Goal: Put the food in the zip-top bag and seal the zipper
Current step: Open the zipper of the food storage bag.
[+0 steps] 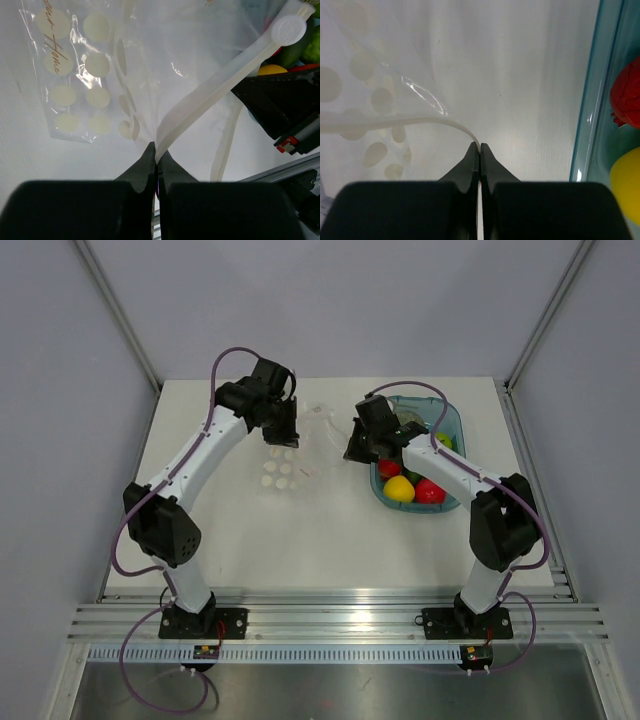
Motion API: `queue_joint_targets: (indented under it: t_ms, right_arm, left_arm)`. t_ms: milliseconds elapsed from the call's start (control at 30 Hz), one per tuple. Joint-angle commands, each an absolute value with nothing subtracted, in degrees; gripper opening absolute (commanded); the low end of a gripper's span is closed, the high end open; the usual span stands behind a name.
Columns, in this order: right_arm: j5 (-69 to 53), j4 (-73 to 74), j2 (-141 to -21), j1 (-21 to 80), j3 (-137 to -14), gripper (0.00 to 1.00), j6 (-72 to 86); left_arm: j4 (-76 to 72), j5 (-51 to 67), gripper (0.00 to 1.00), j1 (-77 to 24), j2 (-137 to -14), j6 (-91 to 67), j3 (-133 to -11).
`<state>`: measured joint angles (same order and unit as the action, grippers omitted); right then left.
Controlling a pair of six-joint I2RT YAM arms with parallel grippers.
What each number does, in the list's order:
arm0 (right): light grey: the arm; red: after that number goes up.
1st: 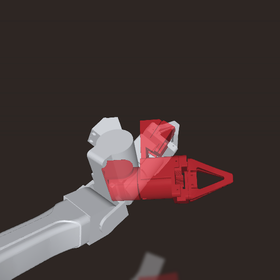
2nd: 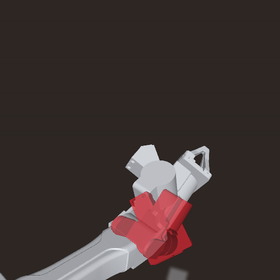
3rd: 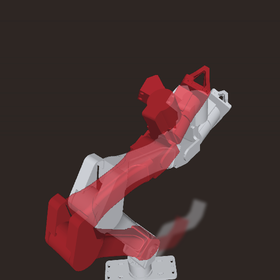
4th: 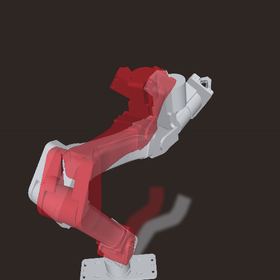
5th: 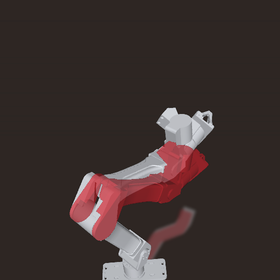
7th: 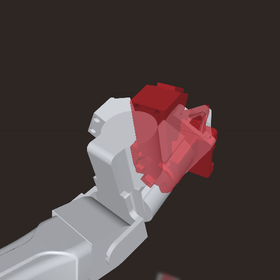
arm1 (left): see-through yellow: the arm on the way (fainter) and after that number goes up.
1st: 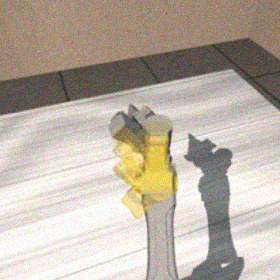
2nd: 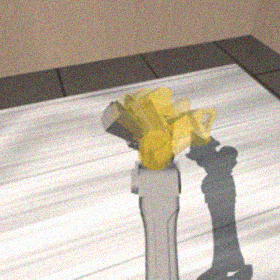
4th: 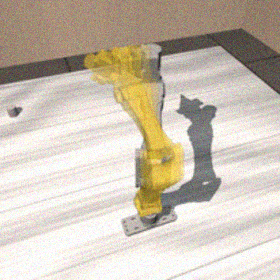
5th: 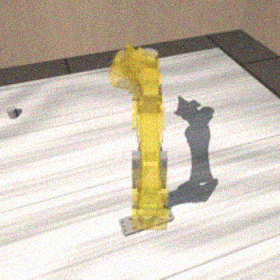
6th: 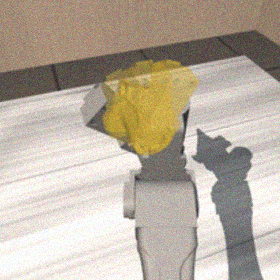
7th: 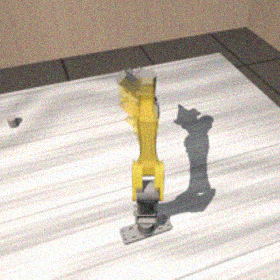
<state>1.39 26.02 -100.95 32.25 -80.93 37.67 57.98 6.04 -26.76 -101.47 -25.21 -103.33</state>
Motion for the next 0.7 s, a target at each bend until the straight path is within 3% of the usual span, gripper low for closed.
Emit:
queue_joint_targets:
  t_ms: [0, 100, 200, 233, 333, 367, 667]
  right_arm:
    - [2.7, 25.6, -98.9, 32.4, -82.5, 0.0, 36.9]
    - [1.4, 25.8, -99.8, 32.4, -83.1, 0.0, 36.6]
    - [0.3, 25.1, -100.1, 32.5, -83.0, 0.15, 36.7]
    - [0.3, 24.4, -99.4, 32.8, -82.6, 0.4, 36.7]
    - [0.3, 23.6, -97.4, 33.0, -82.0, 0.65, 36.6]
    - [0.3, 23.6, -96.9, 33.0, -81.8, 0.69, 36.6]
    - [0.3, 26.2, -93.3, 33.0, -82.7, 0.73, 35.8]
  left_arm:
    - [61.8, 2.3, 0.0, -27.5, -98.9, -23.7, -107.3]
    - [61.9, 2.4, 0.0, -27.7, -100.2, -23.5, -107.6]
    - [61.8, 2.9, 0.0, -28.8, -103.4, -23.6, -107.2]
    - [61.7, 2.9, 0.0, -29.2, -104.1, -23.8, -107.1]
    - [61.1, 2.4, 0.0, -30.5, -106.5, -24.3, -107.1]
    - [60.9, 2.4, 0.0, -30.7, -107.3, -24.7, -107.1]
    - [60.4, 2.6, 0.0, -31.4, -110.9, -24.8, -109.5]
